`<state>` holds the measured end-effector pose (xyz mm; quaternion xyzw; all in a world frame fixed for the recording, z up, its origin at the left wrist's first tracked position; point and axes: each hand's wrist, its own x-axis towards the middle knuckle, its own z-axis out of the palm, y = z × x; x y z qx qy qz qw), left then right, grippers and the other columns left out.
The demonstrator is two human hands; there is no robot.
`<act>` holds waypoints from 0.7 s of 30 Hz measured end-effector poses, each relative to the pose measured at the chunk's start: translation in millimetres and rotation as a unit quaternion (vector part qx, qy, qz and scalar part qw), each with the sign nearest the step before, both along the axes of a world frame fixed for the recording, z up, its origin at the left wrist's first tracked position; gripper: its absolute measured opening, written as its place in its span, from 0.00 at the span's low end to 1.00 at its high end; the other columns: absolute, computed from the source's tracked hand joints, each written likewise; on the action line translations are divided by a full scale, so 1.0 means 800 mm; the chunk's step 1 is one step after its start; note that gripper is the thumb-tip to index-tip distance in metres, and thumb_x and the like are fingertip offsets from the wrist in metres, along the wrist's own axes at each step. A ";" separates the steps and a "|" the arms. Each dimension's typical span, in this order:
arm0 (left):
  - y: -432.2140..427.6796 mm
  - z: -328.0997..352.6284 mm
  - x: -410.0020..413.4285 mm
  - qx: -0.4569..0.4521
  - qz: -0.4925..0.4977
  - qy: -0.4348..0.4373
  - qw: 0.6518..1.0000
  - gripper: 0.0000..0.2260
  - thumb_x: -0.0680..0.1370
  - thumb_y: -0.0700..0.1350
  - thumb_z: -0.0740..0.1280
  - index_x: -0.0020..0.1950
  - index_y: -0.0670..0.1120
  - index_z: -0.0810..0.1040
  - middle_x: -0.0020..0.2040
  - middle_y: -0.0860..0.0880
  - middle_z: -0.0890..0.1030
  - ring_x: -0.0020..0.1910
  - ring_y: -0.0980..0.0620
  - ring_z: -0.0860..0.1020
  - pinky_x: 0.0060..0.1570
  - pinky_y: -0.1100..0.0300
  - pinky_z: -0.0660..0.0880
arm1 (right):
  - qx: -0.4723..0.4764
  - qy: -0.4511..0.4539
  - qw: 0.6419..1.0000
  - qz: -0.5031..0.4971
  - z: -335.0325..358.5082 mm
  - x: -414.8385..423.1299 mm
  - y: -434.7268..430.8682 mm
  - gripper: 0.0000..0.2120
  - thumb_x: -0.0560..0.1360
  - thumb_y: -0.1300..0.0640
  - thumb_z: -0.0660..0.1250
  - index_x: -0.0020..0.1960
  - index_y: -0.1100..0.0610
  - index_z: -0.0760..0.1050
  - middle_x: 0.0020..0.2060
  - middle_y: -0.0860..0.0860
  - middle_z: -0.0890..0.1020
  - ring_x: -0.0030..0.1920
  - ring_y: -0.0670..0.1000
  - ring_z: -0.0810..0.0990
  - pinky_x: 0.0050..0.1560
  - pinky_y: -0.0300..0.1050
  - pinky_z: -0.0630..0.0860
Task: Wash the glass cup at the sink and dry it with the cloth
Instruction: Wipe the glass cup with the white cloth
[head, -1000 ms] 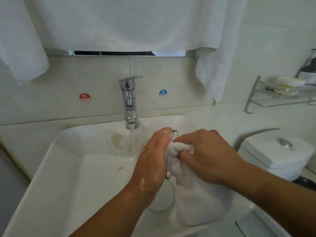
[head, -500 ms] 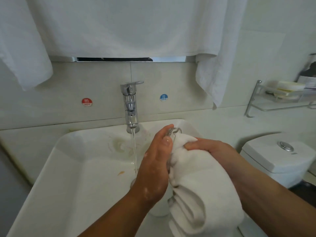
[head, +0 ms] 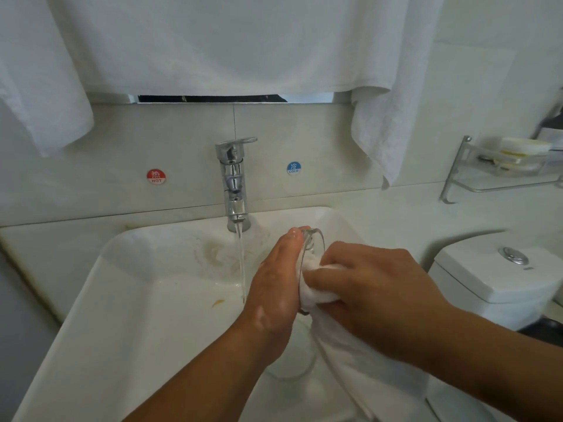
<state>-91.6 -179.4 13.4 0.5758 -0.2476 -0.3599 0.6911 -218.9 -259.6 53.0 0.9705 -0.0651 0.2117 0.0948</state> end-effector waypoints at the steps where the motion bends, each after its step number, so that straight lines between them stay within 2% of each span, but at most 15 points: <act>1: -0.002 0.002 -0.002 0.014 -0.010 0.009 1.000 0.24 0.76 0.68 0.59 0.58 0.56 0.85 0.56 0.47 0.87 0.60 0.43 0.84 0.64 0.37 0.78 | -0.037 -0.006 0.999 -0.001 -0.002 0.001 -0.005 0.09 0.66 0.46 0.78 0.45 0.45 0.84 0.37 0.47 0.81 0.33 0.50 0.79 0.35 0.38 0.62; 4: 0.001 0.006 0.000 0.015 -0.011 0.055 0.998 0.24 0.80 0.67 0.59 0.57 0.51 0.86 0.55 0.39 0.87 0.57 0.36 0.84 0.60 0.37 0.78 | -0.088 -0.055 0.994 -0.014 0.002 -0.002 -0.028 0.09 0.71 0.50 0.70 0.50 0.49 0.84 0.41 0.53 0.82 0.34 0.55 0.79 0.30 0.42 0.69; 6: 0.007 0.007 0.003 0.021 -0.031 0.086 0.996 0.27 0.81 0.67 0.58 0.54 0.49 0.87 0.53 0.37 0.86 0.49 0.38 0.81 0.54 0.42 0.77 | -0.099 -0.096 0.990 -0.015 0.006 -0.008 -0.034 0.12 0.73 0.50 0.70 0.54 0.52 0.85 0.44 0.56 0.84 0.35 0.55 0.80 0.31 0.44 0.74; 8: 0.009 0.006 -0.001 0.039 -0.073 0.108 0.991 0.28 0.78 0.69 0.61 0.55 0.48 0.87 0.54 0.34 0.84 0.47 0.40 0.79 0.54 0.42 0.78 | -0.111 -0.147 0.983 0.013 0.012 -0.007 -0.025 0.11 0.75 0.53 0.69 0.54 0.54 0.86 0.46 0.57 0.85 0.37 0.55 0.81 0.33 0.44 0.76; 11: 0.007 0.006 -0.002 0.028 -0.091 0.132 0.987 0.27 0.78 0.69 0.63 0.58 0.49 0.86 0.59 0.35 0.84 0.51 0.40 0.81 0.58 0.42 0.78 | -0.130 -0.180 0.975 0.027 0.020 0.007 -0.018 0.12 0.71 0.58 0.75 0.54 0.54 0.86 0.47 0.57 0.85 0.38 0.56 0.82 0.34 0.45 0.77; 13: 0.007 0.007 0.002 -0.001 -0.090 0.154 0.984 0.28 0.80 0.68 0.59 0.60 0.48 0.86 0.60 0.36 0.85 0.54 0.40 0.81 0.58 0.43 0.77 | -0.112 -0.146 0.983 0.008 0.014 0.010 -0.021 0.15 0.67 0.56 0.79 0.54 0.53 0.85 0.45 0.56 0.84 0.37 0.55 0.81 0.33 0.45 0.76; 15: 0.007 0.004 0.005 -0.004 -0.074 0.139 0.987 0.29 0.81 0.67 0.56 0.60 0.48 0.86 0.61 0.35 0.84 0.55 0.40 0.82 0.59 0.41 0.76 | -0.067 -0.099 0.993 -0.025 -0.003 0.010 -0.023 0.15 0.68 0.53 0.77 0.54 0.50 0.84 0.43 0.53 0.82 0.36 0.54 0.80 0.31 0.43 0.74; 17: 0.007 0.002 0.001 0.013 -0.046 0.064 0.997 0.27 0.80 0.68 0.57 0.57 0.51 0.87 0.59 0.35 0.84 0.56 0.38 0.83 0.57 0.41 0.76 | 0.019 -0.058 0.996 -0.063 -0.015 0.011 -0.015 0.10 0.72 0.48 0.71 0.52 0.46 0.82 0.41 0.47 0.80 0.35 0.48 0.78 0.32 0.39 0.72; 18: 0.007 0.003 -0.002 0.021 -0.029 0.021 0.999 0.26 0.78 0.70 0.58 0.55 0.54 0.87 0.57 0.37 0.85 0.56 0.38 0.83 0.55 0.42 0.77 | 0.078 -0.050 0.993 -0.077 -0.016 0.012 -0.012 0.08 0.74 0.45 0.66 0.50 0.44 0.80 0.39 0.43 0.78 0.35 0.44 0.76 0.35 0.32 0.69; 19: 0.007 0.003 -0.004 0.017 -0.014 -0.019 1.000 0.26 0.75 0.73 0.60 0.55 0.57 0.86 0.56 0.41 0.87 0.56 0.42 0.84 0.55 0.44 0.77 | 0.149 -0.036 0.985 -0.080 -0.014 0.013 -0.011 0.06 0.76 0.44 0.63 0.47 0.41 0.78 0.37 0.40 0.76 0.35 0.42 0.75 0.37 0.30 0.67; 21: 0.006 0.001 -0.003 -0.014 0.012 -0.100 0.995 0.25 0.70 0.75 0.60 0.60 0.64 0.81 0.57 0.54 0.86 0.61 0.52 0.82 0.65 0.45 0.78 | 0.270 -0.025 0.960 -0.065 -0.007 0.013 -0.015 0.05 0.77 0.45 0.65 0.44 0.41 0.78 0.37 0.36 0.80 0.40 0.39 0.78 0.43 0.29 0.70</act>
